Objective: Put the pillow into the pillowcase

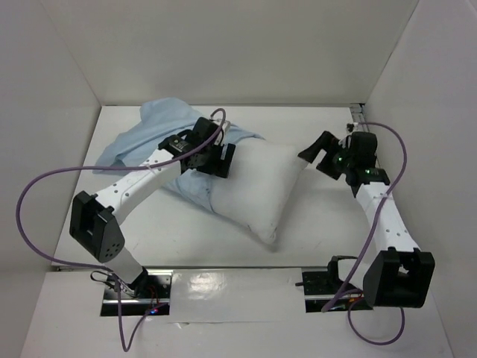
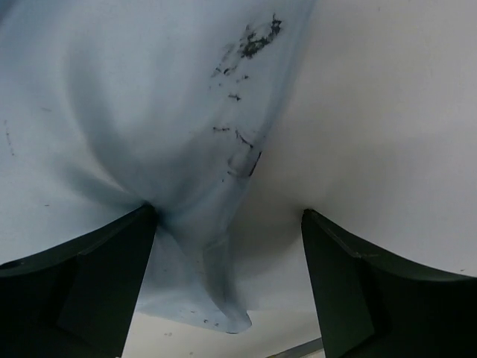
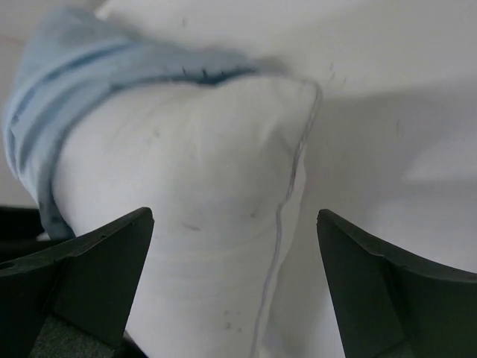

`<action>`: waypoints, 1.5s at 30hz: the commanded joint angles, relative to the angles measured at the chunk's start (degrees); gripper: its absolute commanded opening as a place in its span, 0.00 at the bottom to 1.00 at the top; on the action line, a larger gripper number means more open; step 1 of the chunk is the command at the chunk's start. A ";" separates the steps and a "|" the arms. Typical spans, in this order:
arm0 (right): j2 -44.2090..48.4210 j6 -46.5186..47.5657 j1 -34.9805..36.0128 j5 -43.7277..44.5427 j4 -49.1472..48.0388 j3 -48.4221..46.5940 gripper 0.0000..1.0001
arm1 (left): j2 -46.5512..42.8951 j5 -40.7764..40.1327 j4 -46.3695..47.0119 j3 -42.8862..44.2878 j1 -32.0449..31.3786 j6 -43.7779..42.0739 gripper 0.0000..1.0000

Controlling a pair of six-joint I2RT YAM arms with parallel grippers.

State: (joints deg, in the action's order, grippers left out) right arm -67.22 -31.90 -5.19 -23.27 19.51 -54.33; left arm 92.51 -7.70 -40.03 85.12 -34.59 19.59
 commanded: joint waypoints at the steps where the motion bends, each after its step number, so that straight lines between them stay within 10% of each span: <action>1: 6.03 4.39 3.25 -4.49 2.99 5.70 0.99 | -5.59 -1.87 4.96 -0.48 0.31 1.93 0.92; 5: 9.38 4.39 7.37 -12.05 -3.39 14.93 0.97 | -4.88 -3.54 4.96 -1.63 0.84 3.25 0.82; 9: 9.39 0.01 11.77 -14.00 -10.35 21.01 0.96 | -4.88 -2.68 4.96 -1.72 1.37 3.78 0.49; 10: 9.39 -1.05 12.91 -14.00 -12.28 21.62 0.93 | -4.88 -1.97 4.96 -1.19 1.89 3.78 0.29; 14: 2.92 -4.92 18.19 -10.42 -23.35 22.68 0.62 | -4.27 5.66 4.96 1.01 1.89 3.17 0.00; 19: -9.05 -7.38 20.75 -9.87 -27.77 12.60 0.02 | -2.25 29.03 10.49 5.13 -0.12 5.89 0.00; 28: -9.26 -10.71 19.08 2.07 -23.46 -13.97 0.00 | 18.57 52.95 5.83 55.05 -5.93 10.01 0.00; 36: -6.24 -17.22 23.03 9.29 -30.57 13.23 0.00 | 9.10 58.32 26.81 20.14 -9.34 19.50 0.00; 41: -8.10 -18.72 23.56 8.76 -33.75 21.62 0.00 | 7.77 62.02 31.00 14.71 -10.85 22.69 0.06; 43: -6.62 -17.06 23.56 8.76 -32.08 22.24 0.00 | 9.00 60.36 25.21 18.75 -10.24 19.36 0.17; 45: -5.03 -15.13 23.56 9.99 -28.92 22.25 0.00 | 9.00 54.66 17.12 20.95 -10.24 14.87 0.64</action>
State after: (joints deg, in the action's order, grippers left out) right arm -75.11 -48.75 16.43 -13.17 -10.87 -31.48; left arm 104.92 43.42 -24.53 98.65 -43.27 36.95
